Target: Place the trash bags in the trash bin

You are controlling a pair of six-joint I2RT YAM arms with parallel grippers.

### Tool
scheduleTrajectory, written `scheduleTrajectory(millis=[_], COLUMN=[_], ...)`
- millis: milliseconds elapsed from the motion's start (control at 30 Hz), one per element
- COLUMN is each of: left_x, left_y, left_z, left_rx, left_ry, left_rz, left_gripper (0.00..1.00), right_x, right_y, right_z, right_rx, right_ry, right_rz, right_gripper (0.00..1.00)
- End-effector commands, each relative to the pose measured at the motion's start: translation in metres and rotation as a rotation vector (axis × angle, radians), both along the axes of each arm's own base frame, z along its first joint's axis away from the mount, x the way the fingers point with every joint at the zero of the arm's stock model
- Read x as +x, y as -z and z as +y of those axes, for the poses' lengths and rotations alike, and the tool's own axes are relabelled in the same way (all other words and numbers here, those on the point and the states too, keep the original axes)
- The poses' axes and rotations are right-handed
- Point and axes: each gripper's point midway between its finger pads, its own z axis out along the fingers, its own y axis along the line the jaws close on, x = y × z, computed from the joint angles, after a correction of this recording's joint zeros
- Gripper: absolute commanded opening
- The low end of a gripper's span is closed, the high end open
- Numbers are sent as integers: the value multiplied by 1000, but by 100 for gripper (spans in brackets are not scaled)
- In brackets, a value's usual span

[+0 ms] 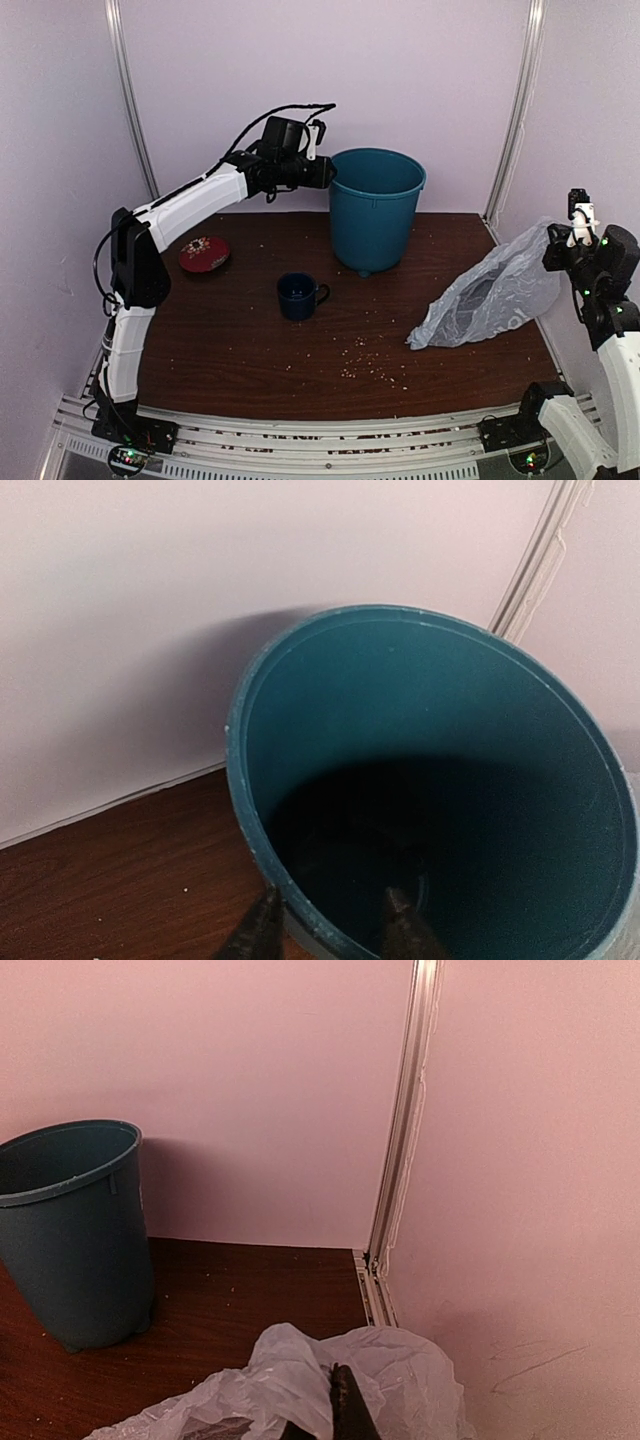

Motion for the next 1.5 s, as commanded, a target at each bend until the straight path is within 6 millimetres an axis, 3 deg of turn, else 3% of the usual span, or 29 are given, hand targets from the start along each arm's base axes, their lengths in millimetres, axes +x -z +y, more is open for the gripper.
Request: scheduleTrajectory(millis=[0, 67, 333, 500, 667, 867, 933, 1200, 1300, 1467], left_x=[4, 7, 18, 0, -18, -37, -43, -72, -85, -109], left_y=[4, 4, 21, 32, 43, 57, 55, 19, 6, -14], left_z=[-4, 0, -2, -1, 21, 28, 29, 35, 29, 15], left_rx=[-15, -30, -61, -16, 116, 137, 129, 74, 45, 30], left_ry=[2, -32, -64, -2, -6, 21, 27, 62, 111, 181], left_rz=[16, 30, 106, 174, 215, 275, 284, 213, 198, 169], left_gripper=[47, 54, 56, 53, 52, 40, 35, 7, 1, 0], right_x=[-2, -3, -4, -4, -4, -6, -6, -7, -7, -7], right_y=[-3, -3, -4, -3, -4, -6, -6, -7, -8, -8], right_z=[1, 1, 1, 0, 1, 0, 0, 0, -1, -12], right_rx=[6, 7, 7, 10, 11, 9, 9, 7, 6, 2], right_ry=[-9, -10, -9, -10, -17, -9, -9, -10, -6, 60], right_rz=[-9, -10, -14, -12, -12, -20, -19, -24, -25, -29], right_gripper=[0, 0, 0, 0, 0, 0, 0, 0, 0, 0])
